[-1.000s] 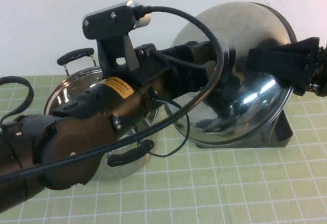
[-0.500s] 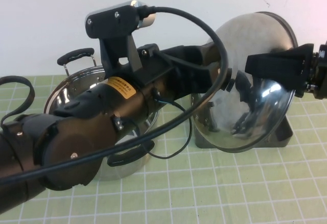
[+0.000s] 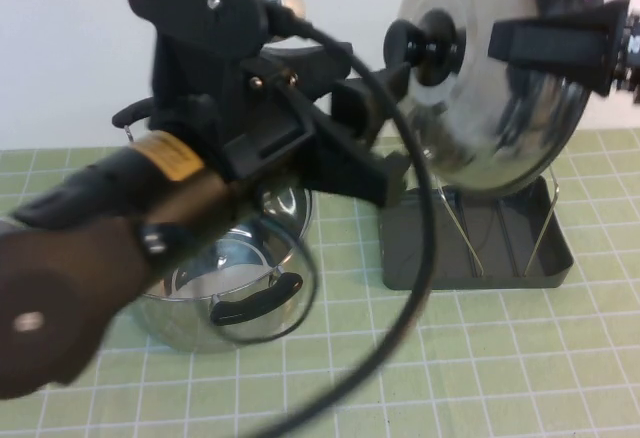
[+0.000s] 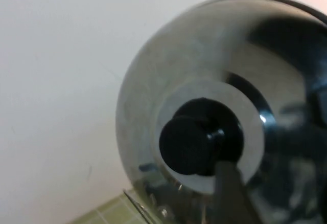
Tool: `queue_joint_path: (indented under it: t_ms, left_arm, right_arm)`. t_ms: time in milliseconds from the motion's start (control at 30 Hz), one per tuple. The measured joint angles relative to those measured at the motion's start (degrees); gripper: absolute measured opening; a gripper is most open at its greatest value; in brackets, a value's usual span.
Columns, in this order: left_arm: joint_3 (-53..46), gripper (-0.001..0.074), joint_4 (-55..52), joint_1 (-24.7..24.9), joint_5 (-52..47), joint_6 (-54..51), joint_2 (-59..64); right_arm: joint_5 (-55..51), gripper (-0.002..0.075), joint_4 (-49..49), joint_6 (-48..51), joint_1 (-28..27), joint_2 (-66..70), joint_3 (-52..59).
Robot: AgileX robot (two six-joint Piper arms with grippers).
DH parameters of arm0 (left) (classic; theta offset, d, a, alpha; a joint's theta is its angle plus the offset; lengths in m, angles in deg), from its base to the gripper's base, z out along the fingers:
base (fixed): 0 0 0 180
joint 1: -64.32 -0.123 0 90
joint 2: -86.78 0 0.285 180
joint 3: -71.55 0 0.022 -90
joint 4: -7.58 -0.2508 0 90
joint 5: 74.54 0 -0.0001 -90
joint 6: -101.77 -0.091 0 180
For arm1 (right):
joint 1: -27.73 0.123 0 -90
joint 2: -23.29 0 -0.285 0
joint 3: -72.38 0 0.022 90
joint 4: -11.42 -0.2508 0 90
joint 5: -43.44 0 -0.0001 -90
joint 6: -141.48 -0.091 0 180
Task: Put pot lid on rack
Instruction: Hand over the pot lid, then place the pot lid on the pot rack
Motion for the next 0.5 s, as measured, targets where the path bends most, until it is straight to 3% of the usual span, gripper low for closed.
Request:
queue_joint_path:
  t_ms: [100, 167, 267, 500]
  left_arm:
    - [0.0, 0.0141, 3.0, 0.0, -3.8, -10.9, -3.4]
    - [0.0, 0.0060, 5.8, 0.0, -5.3, -16.0, -5.4]
    - [0.0, 0.0018, 8.7, 0.0, -5.5, -19.5, -7.1]
    - [-0.5, 0.0002, 10.2, 0.0, -4.9, -21.6, -7.7]
  right_arm:
    - [2.0, 0.0100, 12.7, -5.4, 0.0, 0.0, -7.3]
    - [4.0, 0.0100, 23.6, -11.2, 0.0, 0.0, -10.7]
    - [6.8, 0.0100, 32.5, -16.6, 0.0, 0.2, -12.3]
    - [10.6, 0.0100, 33.7, -18.2, 5.3, 6.4, -12.6]
